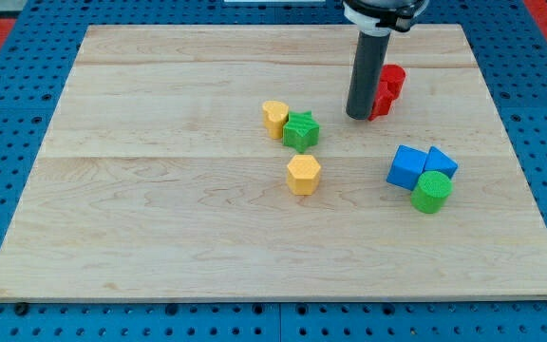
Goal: Push the yellow hexagon towards the center
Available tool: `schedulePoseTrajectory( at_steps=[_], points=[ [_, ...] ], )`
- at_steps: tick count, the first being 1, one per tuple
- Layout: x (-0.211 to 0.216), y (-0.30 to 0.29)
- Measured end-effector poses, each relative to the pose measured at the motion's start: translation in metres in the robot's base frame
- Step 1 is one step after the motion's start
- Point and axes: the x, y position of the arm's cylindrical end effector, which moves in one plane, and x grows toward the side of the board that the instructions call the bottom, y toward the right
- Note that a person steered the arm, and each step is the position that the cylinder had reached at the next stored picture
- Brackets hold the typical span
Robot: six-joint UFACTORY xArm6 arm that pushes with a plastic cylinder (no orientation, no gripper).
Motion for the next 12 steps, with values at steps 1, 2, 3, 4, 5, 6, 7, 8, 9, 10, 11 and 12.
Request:
schedulePoseTrajectory(
  at_steps=[1, 2, 3, 4, 5, 6, 7, 8, 9, 10, 11, 12],
  points=[
    [-0.002, 0.000],
    [-0.002, -0.002],
    [0.006, -0.002],
    [0.030, -0.006],
    [0.073, -0.030],
    [0.120, -0.063],
    [0.130, -0.098],
    [0.131, -0.103],
    [0.154, -0.121],
    [0.172, -0.138],
    [0.153, -0.142],
    [0.129, -0.141]
  ],
)
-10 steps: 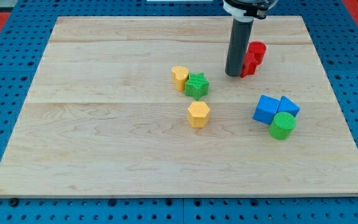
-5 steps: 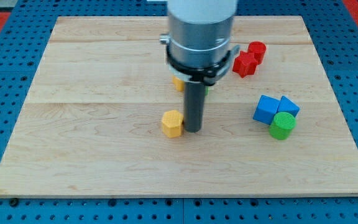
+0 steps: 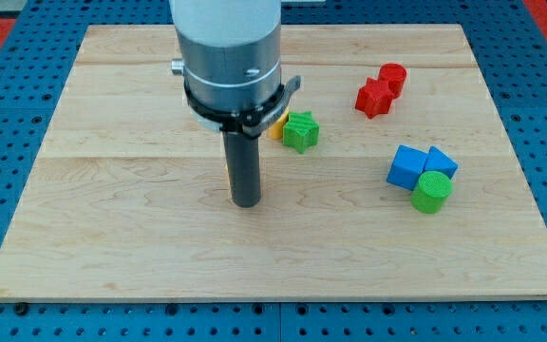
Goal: Push the yellow hexagon towards the center
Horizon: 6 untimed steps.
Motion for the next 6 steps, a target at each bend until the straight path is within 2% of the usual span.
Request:
schedulePoseTrajectory(
  at_steps=[1, 5, 6],
  points=[
    [-0.004, 0.000],
    [-0.099, -0.011],
    [-0.104, -0.010]
  ],
)
